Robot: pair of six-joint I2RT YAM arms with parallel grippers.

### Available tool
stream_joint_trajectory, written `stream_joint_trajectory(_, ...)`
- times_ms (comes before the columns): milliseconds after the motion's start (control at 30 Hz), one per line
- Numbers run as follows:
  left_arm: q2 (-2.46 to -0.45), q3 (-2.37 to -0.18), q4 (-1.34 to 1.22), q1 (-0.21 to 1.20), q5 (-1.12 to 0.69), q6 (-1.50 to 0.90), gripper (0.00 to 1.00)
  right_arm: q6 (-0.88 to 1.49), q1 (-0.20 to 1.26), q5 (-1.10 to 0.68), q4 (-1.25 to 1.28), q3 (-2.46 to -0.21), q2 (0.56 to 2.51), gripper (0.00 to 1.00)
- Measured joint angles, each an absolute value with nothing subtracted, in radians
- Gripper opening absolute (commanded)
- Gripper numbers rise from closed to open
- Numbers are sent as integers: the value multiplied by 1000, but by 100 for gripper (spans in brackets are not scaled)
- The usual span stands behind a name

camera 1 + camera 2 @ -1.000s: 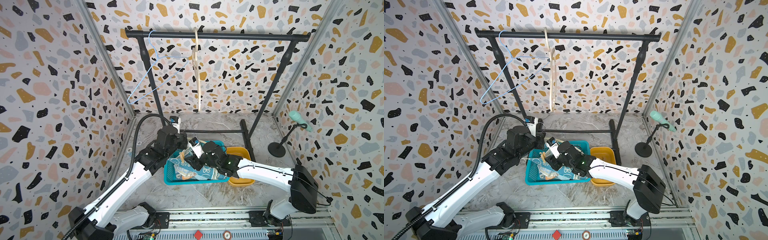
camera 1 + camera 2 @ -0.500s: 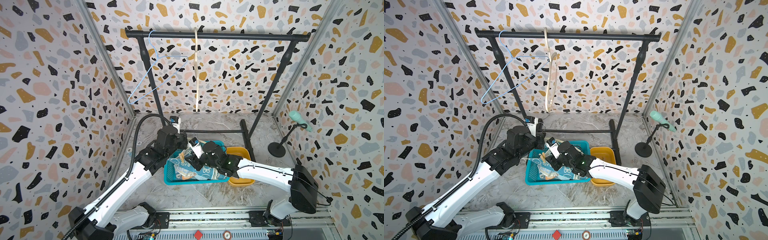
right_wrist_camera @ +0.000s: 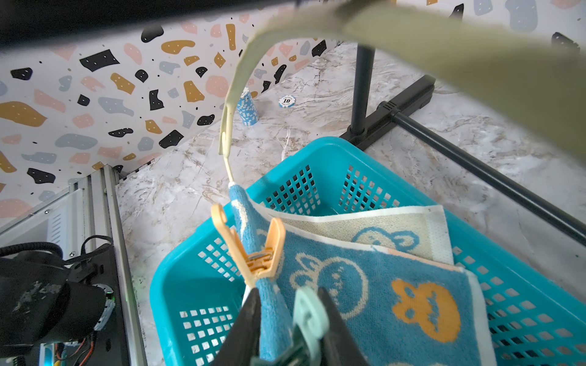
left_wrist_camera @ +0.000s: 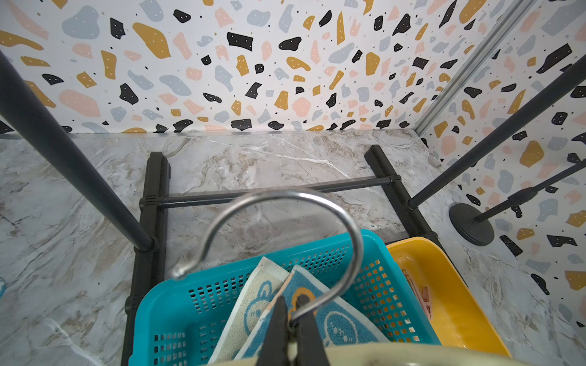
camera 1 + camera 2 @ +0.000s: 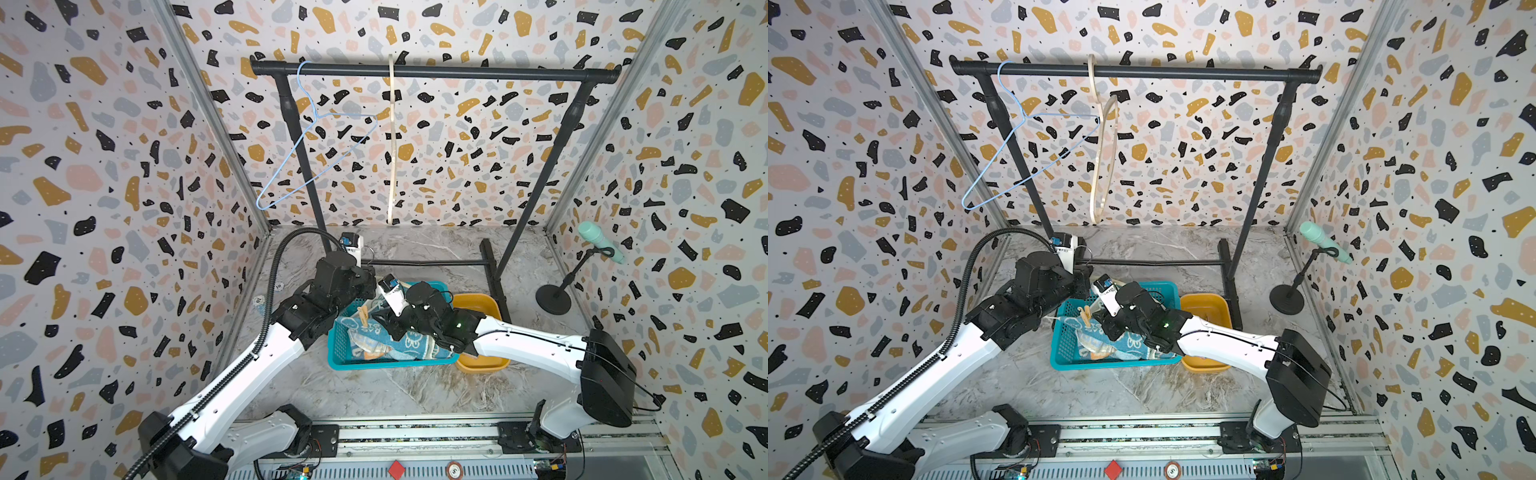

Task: Remove the clothespins securing towels to the hanger
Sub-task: Remove the clothespin from the hanger.

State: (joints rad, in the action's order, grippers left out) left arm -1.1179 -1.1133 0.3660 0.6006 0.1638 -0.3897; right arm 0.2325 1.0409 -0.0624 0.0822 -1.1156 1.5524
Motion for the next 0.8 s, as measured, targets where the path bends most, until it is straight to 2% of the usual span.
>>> stream_joint_trajectory(133,-1122,-1113,366,602,161,-390,0,228,1040,-60,82,-1116,1553,18)
stream_joint_trajectory(300,-1124,-1113,366,603,158,-390,0,226,1039,-60,83,-1116,1554,1)
stream_joint_trajectory(800,-1124,-1113,366,603,159,-390,0,226,1038,-59,82,-1129,1568,0)
